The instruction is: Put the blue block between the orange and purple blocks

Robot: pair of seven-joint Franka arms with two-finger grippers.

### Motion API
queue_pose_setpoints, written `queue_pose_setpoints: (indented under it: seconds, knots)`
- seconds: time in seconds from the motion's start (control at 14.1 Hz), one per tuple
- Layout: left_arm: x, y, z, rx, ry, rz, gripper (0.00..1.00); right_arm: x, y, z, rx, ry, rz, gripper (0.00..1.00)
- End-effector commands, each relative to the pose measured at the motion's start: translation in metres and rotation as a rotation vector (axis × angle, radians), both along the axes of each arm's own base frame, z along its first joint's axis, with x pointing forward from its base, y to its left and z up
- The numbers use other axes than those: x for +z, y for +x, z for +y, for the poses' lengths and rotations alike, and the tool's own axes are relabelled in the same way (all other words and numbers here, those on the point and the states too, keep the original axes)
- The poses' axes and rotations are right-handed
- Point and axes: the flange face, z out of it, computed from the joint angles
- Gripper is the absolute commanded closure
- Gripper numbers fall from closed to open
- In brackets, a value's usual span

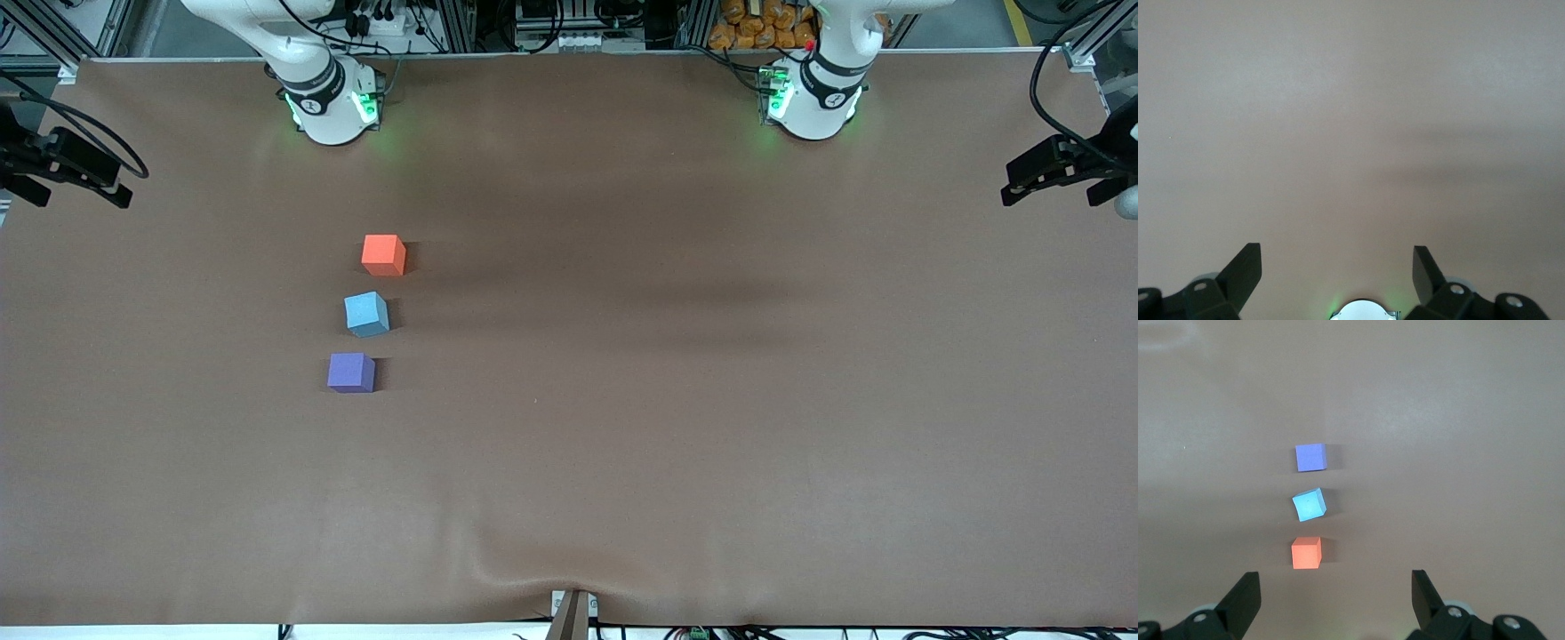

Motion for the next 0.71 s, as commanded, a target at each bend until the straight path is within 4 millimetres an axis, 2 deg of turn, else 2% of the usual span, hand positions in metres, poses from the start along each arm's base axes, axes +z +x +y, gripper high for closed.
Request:
queue_pose_setpoints:
  seconds: [0.0,0.64]
  knots:
    - [0.0036,0.0008,-0.001,-0.016,0.016,-0.004,0.0,0.0054,0.0005,0.0009,0.016,-0.017,0.011,0.0]
    - [0.0005,0.0009,-0.01,-0.027,0.016,0.003,0.0,0.0039,0.0005,0.0001,0.017,-0.03,0.016,0.0]
